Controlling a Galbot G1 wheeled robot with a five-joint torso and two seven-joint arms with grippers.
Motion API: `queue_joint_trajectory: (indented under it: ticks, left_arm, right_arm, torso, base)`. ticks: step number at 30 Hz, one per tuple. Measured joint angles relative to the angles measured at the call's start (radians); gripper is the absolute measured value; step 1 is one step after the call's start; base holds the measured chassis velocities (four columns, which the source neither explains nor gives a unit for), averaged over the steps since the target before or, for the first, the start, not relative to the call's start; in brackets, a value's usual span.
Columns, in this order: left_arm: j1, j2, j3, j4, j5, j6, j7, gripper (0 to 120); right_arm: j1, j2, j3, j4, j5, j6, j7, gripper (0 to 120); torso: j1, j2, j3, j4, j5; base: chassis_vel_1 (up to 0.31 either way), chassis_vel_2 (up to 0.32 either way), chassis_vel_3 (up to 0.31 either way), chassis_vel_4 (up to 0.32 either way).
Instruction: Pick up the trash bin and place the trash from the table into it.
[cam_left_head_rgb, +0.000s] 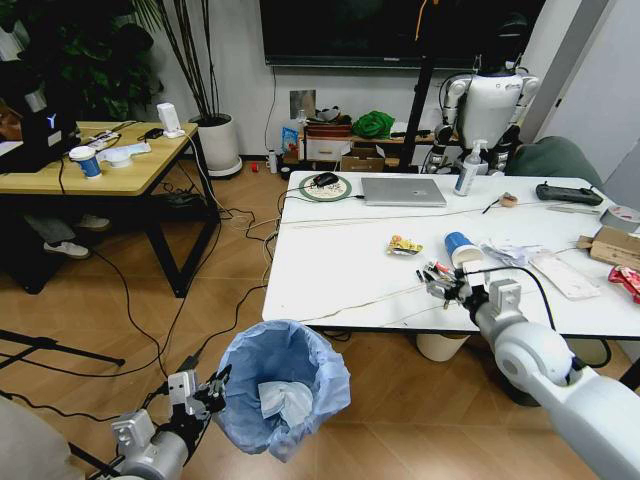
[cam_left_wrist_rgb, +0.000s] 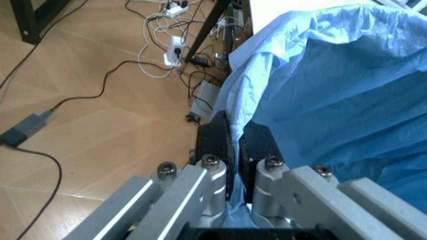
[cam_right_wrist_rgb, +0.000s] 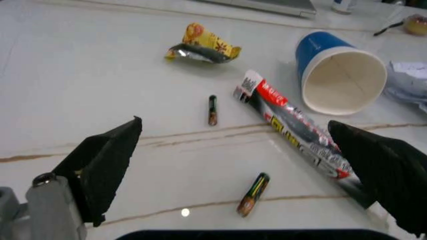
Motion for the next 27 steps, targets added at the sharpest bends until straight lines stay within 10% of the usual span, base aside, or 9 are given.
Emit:
queue_joint_trajectory:
  ticks: [15, 27]
  left_arm:
    - [-0.005, -0.001, -0.004, 0.001, -0.01, 0.004, -0.007, 0]
    - [-0.001, -0.003, -0.006, 0.002, -0.012, 0.005, -0.01, 0]
  right_arm:
    - [0.021, 0.063, -0.026, -0.11, 0.029, 0.026, -0.004, 92]
    - [-0.007, 0.064, -0.032, -0.131, 0.014, 0.046, -0.029, 61]
  torso:
    - [0.0, 0.0, 0.0, 0.0002, 0.0]
    - [0.0, 0.0, 0.0, 0.0001, 0.0001]
  base:
    - [0.0, 0.0, 0.0, 0.0]
    - [0.0, 0.0, 0.0, 0.0]
